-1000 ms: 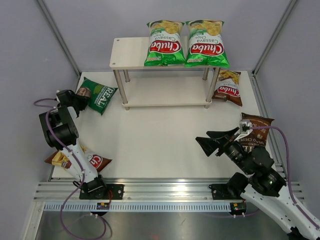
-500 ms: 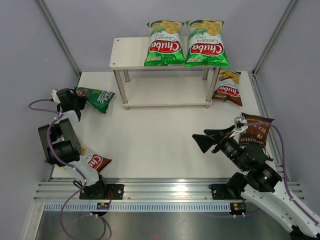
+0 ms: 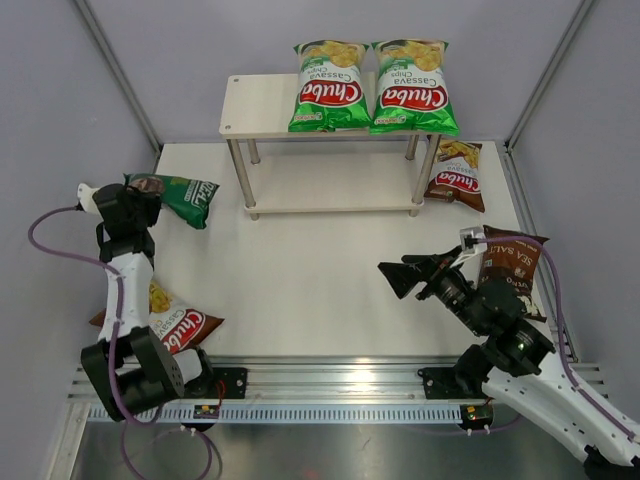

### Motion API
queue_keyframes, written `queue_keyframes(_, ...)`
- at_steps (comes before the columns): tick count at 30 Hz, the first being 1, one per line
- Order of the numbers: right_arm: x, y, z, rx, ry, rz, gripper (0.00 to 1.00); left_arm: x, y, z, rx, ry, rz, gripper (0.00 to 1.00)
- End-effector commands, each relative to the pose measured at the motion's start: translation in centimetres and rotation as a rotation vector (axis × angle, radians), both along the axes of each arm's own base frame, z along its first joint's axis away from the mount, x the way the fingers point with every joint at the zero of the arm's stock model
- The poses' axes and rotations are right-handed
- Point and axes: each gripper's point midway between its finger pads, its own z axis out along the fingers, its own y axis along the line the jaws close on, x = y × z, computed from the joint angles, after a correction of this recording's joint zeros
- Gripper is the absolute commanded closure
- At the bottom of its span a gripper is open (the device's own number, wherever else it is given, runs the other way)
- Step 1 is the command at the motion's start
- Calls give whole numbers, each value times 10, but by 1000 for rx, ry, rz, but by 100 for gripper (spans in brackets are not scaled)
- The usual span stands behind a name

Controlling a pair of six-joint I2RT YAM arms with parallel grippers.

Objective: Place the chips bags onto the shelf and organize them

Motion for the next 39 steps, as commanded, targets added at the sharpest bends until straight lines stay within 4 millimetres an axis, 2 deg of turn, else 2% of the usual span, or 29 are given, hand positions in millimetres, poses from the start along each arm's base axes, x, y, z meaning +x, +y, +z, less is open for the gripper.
queue_keyframes(1,2,25,23,57,-5,86,0,-23,-13,40,41,-57,-34,100)
queue_keyframes(2,1,33,23,74,27,115,0,-35,-21,56,70,-83,-62,100)
queue_keyframes(3,0,42,38,115,6,154,1,-40,-26,69,89,-105,-79,100)
queue_keyframes(4,0,57,35,129,55,208,1,-47,-34,79,109,-125,-115,100)
queue_keyframes(5,1,66,46,171,47,239,1,-60,-41,94,133,-155,-133,100)
queue_keyframes(6,3,74,48,195,67,261,0,-67,-45,102,151,-162,-146,100)
queue_keyframes(7,11,89,35,199,133,282,1,-73,-53,114,172,-180,-186,100)
queue_keyframes(8,13,99,36,262,200,306,0,-82,-62,123,183,-198,-216,100)
queue_keyframes(9,21,115,34,305,223,339,0,-87,-68,126,182,-206,-242,100)
queue_keyframes(10,18,127,39,338,248,397,0,-92,-81,130,170,-224,-303,100)
queue_keyframes(12,15,148,53,427,284,456,0,-107,-93,135,170,-243,-338,100)
queue_keyframes(13,12,168,51,433,319,475,0,-112,-102,137,173,-258,-378,100)
queue_keyframes(16,16,192,55,463,339,433,1,-135,-115,148,207,-292,-411,100)
queue_keyframes(18,8,206,55,493,358,435,0,-146,-123,154,211,-305,-432,100)
queue_keyframes(20,8,211,62,579,380,412,0,-158,-140,165,206,-364,-498,100)
queue_keyframes(21,7,213,62,599,393,411,1,-159,-146,163,185,-382,-532,100)
queue_keyframes(22,10,216,61,626,423,396,1,-170,-162,170,151,-431,-598,100)
queue_keyframes(23,9,220,61,635,436,394,1,-173,-167,179,167,-485,-621,100)
queue_keyframes(24,5,224,60,644,457,396,0,-173,-169,174,152,-496,-630,100)
queue_keyframes(26,7,230,56,679,494,373,1,-185,-178,186,156,-574,-657,100)
queue_keyframes(27,6,234,53,689,512,370,1,-188,-183,185,144,-582,-688,100)
queue_keyframes(32,1,244,79,759,439,442,0,-197,-197,190,87,-652,-762,100)
queue_keyframes(39,9,248,91,801,353,436,1,-207,-209,190,48,-664,-824,100)
